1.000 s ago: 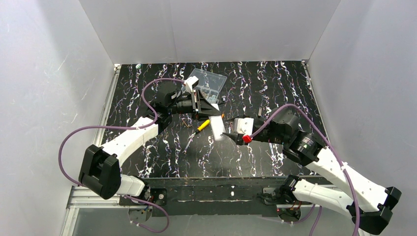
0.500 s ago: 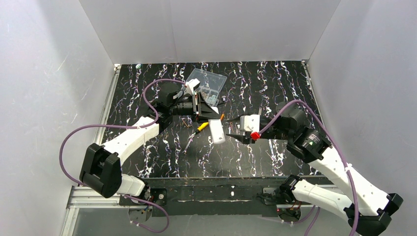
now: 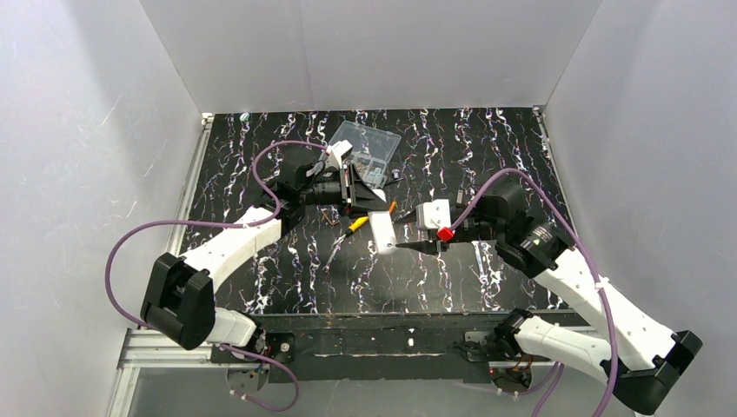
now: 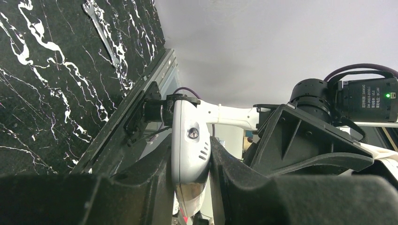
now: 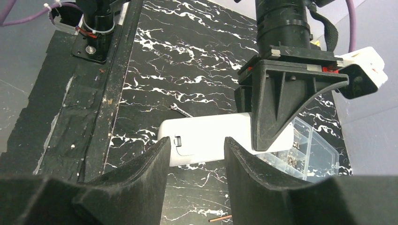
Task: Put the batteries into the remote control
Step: Remove the battery cover from the remote control.
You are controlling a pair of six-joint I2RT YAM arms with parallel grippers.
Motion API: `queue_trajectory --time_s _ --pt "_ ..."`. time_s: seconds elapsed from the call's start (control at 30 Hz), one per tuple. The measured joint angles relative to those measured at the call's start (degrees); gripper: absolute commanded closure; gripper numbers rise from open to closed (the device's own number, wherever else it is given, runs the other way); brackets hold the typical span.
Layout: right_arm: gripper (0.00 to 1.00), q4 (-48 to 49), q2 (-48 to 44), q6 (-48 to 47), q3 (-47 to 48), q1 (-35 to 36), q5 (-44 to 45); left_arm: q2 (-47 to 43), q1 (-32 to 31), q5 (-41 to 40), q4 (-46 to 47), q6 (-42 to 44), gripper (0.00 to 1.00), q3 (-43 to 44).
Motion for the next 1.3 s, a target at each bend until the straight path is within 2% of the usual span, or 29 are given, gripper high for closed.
queue_trajectory --time_s 0.47,1.3 --pt "0.47 -1.1 2.6 -1.4 0.1 0.0 -2.4 0.0 0.0 -0.2 0.8 -0.9 1.0 0.0" --pt "0.48 1.3 4.6 -3.8 0.1 0.0 -1.2 0.0 0.0 -0.2 2.9 -2.4 1.0 0.0"
